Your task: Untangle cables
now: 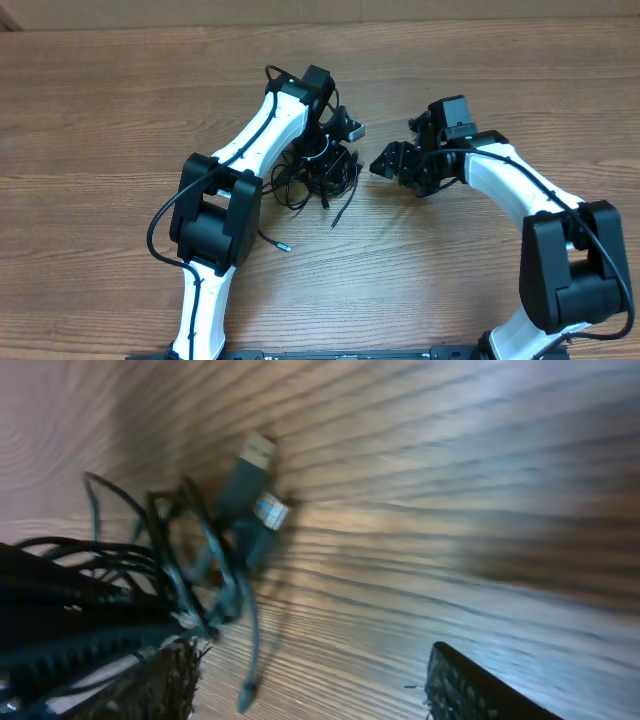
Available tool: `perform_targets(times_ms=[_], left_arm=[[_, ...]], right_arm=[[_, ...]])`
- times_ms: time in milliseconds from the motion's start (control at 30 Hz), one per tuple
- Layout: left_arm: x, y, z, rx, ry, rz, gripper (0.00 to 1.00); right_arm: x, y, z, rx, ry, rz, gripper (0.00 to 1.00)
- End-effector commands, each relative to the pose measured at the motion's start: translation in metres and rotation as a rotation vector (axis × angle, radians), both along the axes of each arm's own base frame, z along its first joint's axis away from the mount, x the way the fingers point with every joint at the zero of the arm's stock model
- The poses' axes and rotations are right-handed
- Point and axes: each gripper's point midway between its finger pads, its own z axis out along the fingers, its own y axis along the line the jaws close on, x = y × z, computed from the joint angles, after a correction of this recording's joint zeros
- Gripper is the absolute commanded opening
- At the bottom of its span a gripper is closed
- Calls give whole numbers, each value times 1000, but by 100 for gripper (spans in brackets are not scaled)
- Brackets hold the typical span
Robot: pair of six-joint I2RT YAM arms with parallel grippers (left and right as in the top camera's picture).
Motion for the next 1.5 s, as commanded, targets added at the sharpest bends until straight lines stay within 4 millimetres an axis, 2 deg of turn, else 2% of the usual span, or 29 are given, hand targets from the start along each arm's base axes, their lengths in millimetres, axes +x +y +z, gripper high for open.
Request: perform_targets(times_ms=[0, 200, 267, 433, 533, 633, 733, 933, 1067, 1100, 1133, 1233, 1300, 1333, 1467], left_arm=[[1, -8, 6, -53, 10, -16, 4], [-3, -7, 6, -52, 26, -15, 4], [-4, -6, 6, -50, 31, -14, 4], [3, 7, 0, 28, 7, 7, 4], [11, 23, -6, 127, 9, 120, 4], [15, 31, -7, 153, 39, 211, 5], [17, 35, -7, 161, 68, 284, 20], [17, 33, -5, 157, 98, 345, 23], [19, 43, -9, 224, 102, 419, 26], [20, 46, -10, 240, 98, 436, 26], [22, 49, -10, 258, 97, 461, 27], [25, 55, -10, 259, 111, 508, 24], [27, 54, -7, 227, 129, 518, 22], [28, 52, -4, 205, 139, 523, 22], [42, 40, 25, 67, 154, 532, 22]], right_arm=[[3, 21, 11, 49, -49, 53, 70], [4, 48, 13, 57, -109, 118, 71], [5, 51, 9, 11, -132, 121, 71], [6, 50, 1, -89, -139, 72, 71], [7, 50, 0, -83, -114, 27, 71], [9, 45, 0, -71, -80, -34, 71], [10, 40, -1, -68, -65, -63, 74], [11, 26, -7, -122, -30, -154, 74], [11, 23, -9, -139, -29, -161, 74], [11, 23, -8, -138, -29, -161, 71], [11, 23, -8, -136, -28, -161, 58], [8, 34, -3, -74, -13, -130, 59], [10, 36, -2, -66, -22, -126, 52], [12, 34, -2, -78, -37, -125, 52], [18, 37, 1, -81, -98, -74, 54]])
